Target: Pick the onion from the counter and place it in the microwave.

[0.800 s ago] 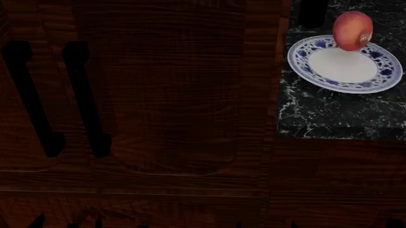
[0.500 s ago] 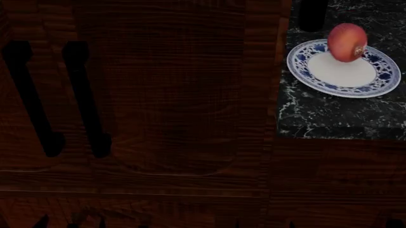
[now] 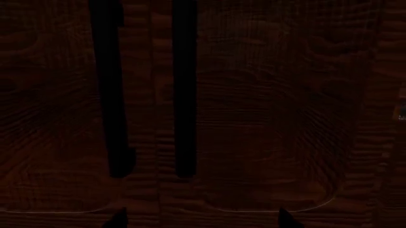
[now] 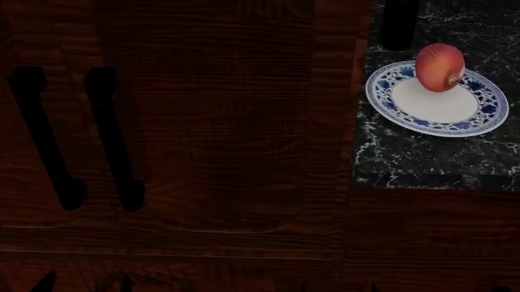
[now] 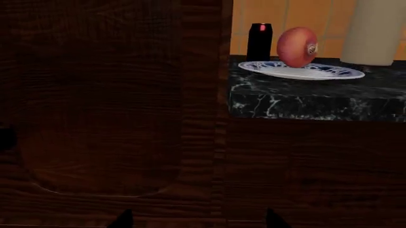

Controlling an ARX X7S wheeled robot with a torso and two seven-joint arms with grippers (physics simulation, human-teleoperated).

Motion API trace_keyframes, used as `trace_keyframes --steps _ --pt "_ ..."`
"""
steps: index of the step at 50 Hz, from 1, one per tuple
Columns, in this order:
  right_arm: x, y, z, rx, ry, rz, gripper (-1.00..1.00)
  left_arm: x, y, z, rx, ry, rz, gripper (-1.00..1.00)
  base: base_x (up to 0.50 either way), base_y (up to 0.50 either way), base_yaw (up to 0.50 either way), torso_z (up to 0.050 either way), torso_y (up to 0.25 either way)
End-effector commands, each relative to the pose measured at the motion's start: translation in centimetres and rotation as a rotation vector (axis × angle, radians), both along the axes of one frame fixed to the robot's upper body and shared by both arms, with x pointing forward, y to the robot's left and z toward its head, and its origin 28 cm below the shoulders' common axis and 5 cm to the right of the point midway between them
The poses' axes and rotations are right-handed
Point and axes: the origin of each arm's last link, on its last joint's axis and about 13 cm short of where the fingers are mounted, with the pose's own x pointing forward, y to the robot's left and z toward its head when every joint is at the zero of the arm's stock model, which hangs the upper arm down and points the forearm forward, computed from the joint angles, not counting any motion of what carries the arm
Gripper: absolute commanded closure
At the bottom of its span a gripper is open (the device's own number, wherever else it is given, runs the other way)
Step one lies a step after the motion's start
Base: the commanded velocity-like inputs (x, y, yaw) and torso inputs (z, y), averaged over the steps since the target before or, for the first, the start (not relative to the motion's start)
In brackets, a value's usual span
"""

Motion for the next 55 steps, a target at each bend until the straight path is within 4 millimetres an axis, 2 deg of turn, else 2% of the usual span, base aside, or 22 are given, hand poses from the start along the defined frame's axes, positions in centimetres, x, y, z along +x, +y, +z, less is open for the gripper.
trace_keyframes --steps 1,10,17,24,38,41,43,47,55 --pt "0.1 -0.5 1.6 -0.024 -0.040 -0.017 -1.00 0.6 0.4 2.2 0.004 -0.058 0.014 -1.00 0.00 0.00 0.00 0.050 0.000" --pt "-0.5 -2.7 6.2 -0.060 -0.166 -0.122 -1.00 2.0 0.9 7.4 0.022 -0.154 0.015 -1.00 0.00 0.00 0.00 0.050 0.000" --pt "-2.6 -5.1 9.5 -0.059 -0.278 -0.350 -1.00 2.3 1.1 10.3 -0.030 -0.196 0.007 -1.00 0.00 0.00 0.00 0.050 0.000" --pt "-4.2 -6.4 11.4 -0.076 -0.338 -0.435 -1.00 2.4 1.3 12.0 -0.006 -0.259 0.017 -1.00 0.00 0.00 0.00 0.050 0.000" --pt "-7.1 -6.9 16.8 -0.148 -0.506 -0.458 -1.00 0.8 0.9 18.2 -0.036 -0.408 -0.041 -1.00 0.00 0.00 0.00 0.050 0.000" --pt "-7.5 -7.3 17.5 -0.169 -0.552 -0.456 -1.00 0.6 0.8 19.0 -0.035 -0.414 -0.053 -1.00 0.00 0.00 0.00 0.050 0.000" --pt "-8.1 -7.0 18.2 -0.155 -0.555 -0.412 -1.00 0.4 0.7 19.4 -0.036 -0.420 -0.059 -1.00 0.00 0.00 0.00 0.050 0.000" --pt "-9.3 -6.6 20.2 -0.180 -0.640 -0.428 -1.00 0.3 0.6 20.6 -0.041 -0.438 -0.074 -1.00 0.00 0.00 0.00 0.050 0.000" --pt "-9.3 -7.3 21.4 -0.209 -0.777 -0.426 -1.00 0.8 0.4 21.2 -0.053 -0.439 -0.076 -1.00 0.00 0.00 0.00 0.050 0.000"
